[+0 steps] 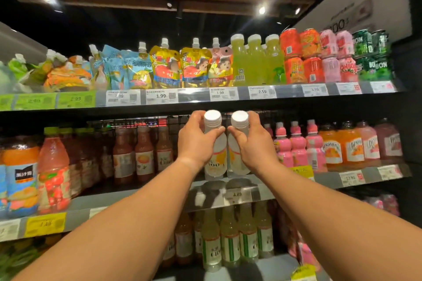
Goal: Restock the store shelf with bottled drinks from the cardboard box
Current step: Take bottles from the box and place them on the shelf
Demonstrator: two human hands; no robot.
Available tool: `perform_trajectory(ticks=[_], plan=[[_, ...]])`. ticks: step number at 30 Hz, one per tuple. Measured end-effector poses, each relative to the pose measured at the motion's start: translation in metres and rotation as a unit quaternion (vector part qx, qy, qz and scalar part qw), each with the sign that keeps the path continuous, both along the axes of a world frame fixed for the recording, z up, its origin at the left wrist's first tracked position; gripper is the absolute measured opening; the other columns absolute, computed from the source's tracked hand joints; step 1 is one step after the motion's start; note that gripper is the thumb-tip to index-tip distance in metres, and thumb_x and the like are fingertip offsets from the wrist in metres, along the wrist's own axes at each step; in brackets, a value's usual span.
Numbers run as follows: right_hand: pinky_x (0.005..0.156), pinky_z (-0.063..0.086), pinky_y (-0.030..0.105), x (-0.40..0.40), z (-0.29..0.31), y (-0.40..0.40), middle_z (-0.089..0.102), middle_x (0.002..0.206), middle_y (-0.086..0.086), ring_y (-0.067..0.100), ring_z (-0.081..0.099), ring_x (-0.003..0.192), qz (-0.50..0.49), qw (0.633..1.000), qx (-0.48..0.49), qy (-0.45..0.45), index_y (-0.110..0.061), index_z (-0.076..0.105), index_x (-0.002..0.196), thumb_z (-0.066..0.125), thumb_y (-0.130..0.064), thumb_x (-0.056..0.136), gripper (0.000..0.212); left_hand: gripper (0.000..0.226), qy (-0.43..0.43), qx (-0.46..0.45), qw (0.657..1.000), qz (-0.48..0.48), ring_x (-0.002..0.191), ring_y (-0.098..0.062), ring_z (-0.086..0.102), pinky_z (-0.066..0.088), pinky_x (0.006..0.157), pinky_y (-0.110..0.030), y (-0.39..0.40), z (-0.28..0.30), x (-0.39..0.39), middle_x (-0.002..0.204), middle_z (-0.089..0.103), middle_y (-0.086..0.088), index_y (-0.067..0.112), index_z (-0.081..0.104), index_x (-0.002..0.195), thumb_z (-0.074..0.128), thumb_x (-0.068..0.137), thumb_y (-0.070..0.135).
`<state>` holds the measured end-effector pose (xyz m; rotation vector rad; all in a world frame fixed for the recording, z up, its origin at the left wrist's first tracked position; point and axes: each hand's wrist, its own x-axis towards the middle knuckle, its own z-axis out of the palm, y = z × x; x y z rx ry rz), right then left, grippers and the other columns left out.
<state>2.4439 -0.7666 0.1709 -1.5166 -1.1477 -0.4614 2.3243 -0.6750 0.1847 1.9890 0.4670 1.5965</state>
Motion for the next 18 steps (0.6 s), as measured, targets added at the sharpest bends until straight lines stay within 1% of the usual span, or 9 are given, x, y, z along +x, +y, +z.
perform_trajectory(ticks=[6,9,11,12,14,15,16,17,18], plan=[[0.085,0.049,0.042,0.034,0.002,0.047,0.062,0.120,0.009,0.032,0.058,0.107,-0.019,0.998,-0.052,0.011,-0.023,0.037,0.133,0.053,-0.049,0.095,0.049,0.027,0.026,-0.022,0.999,0.023,0.095,-0.007,0.063,0.050,0.082,-0.028,0.038,-0.006,0.028,0.090,0.062,0.020,0.033,0.059,0.102,0.077,0.082,0.033],[0.080,0.046,0.040,0.047,0.006,0.066,0.063,0.116,0.015,0.036,0.059,0.104,-0.057,0.994,-0.081,0.046,-0.017,0.037,0.134,0.050,-0.054,0.095,0.056,0.026,0.054,-0.057,0.996,0.040,0.095,-0.007,0.056,0.042,0.079,-0.025,0.049,-0.003,0.035,0.087,0.052,0.022,0.029,0.056,0.103,0.074,0.085,0.036],[0.081,0.047,0.042,0.053,0.012,0.073,0.061,0.118,0.017,0.038,0.058,0.107,-0.079,0.989,-0.097,0.077,-0.015,0.036,0.137,0.050,-0.056,0.094,0.061,0.037,0.064,-0.069,0.995,0.040,0.105,-0.013,0.058,0.041,0.081,-0.025,0.055,-0.001,0.038,0.099,0.056,0.015,0.027,0.058,0.115,0.074,0.085,0.041],[0.084,0.047,0.044,0.056,0.014,0.075,0.060,0.121,0.017,0.038,0.057,0.110,-0.084,0.987,-0.107,0.092,-0.014,0.036,0.137,0.051,-0.055,0.095,0.061,0.051,0.079,-0.075,0.993,0.040,0.115,-0.018,0.057,0.041,0.084,-0.025,0.057,-0.002,0.039,0.111,0.060,0.009,0.022,0.058,0.126,0.074,0.083,0.045],[0.089,0.048,0.045,0.061,0.010,0.077,0.057,0.126,0.017,0.037,0.056,0.115,-0.090,0.983,-0.129,0.100,-0.010,0.038,0.135,0.054,-0.050,0.095,0.060,0.078,0.107,-0.096,0.989,0.025,0.128,-0.022,0.051,0.040,0.094,-0.028,0.058,-0.010,0.043,0.137,0.055,-0.002,0.014,0.047,0.142,0.073,0.080,0.054],[0.090,0.048,0.045,0.061,0.005,0.077,0.056,0.128,0.017,0.036,0.055,0.116,-0.093,0.980,-0.146,0.095,-0.008,0.040,0.134,0.057,-0.049,0.094,0.060,0.083,0.118,-0.106,0.987,0.016,0.129,-0.022,0.050,0.041,0.098,-0.030,0.058,-0.018,0.046,0.142,0.052,-0.004,0.013,0.045,0.143,0.073,0.078,0.057],[0.090,0.049,0.044,0.062,-0.004,0.077,0.054,0.130,0.015,0.034,0.055,0.116,-0.092,0.978,-0.163,0.089,-0.009,0.041,0.134,0.059,-0.049,0.092,0.061,0.080,0.125,-0.112,0.986,0.012,0.126,-0.022,0.052,0.043,0.100,-0.033,0.058,-0.026,0.048,0.140,0.054,-0.003,0.016,0.049,0.140,0.072,0.077,0.060],[0.091,0.049,0.044,0.064,-0.016,0.076,0.053,0.130,0.013,0.033,0.056,0.115,-0.083,0.977,-0.175,0.084,-0.012,0.040,0.135,0.062,-0.048,0.090,0.062,0.071,0.126,-0.118,0.985,0.008,0.118,-0.019,0.057,0.048,0.098,-0.035,0.059,-0.034,0.049,0.133,0.060,-0.001,0.020,0.056,0.131,0.071,0.076,0.063],[0.092,0.050,0.046,0.065,-0.027,0.075,0.053,0.129,0.011,0.031,0.057,0.113,-0.070,0.978,-0.181,0.081,-0.017,0.037,0.138,0.065,-0.045,0.088,0.064,0.060,0.122,-0.124,0.985,0.001,0.107,-0.014,0.062,0.051,0.093,-0.037,0.059,-0.040,0.050,0.121,0.066,0.003,0.024,0.061,0.116,0.071,0.074,0.066]])
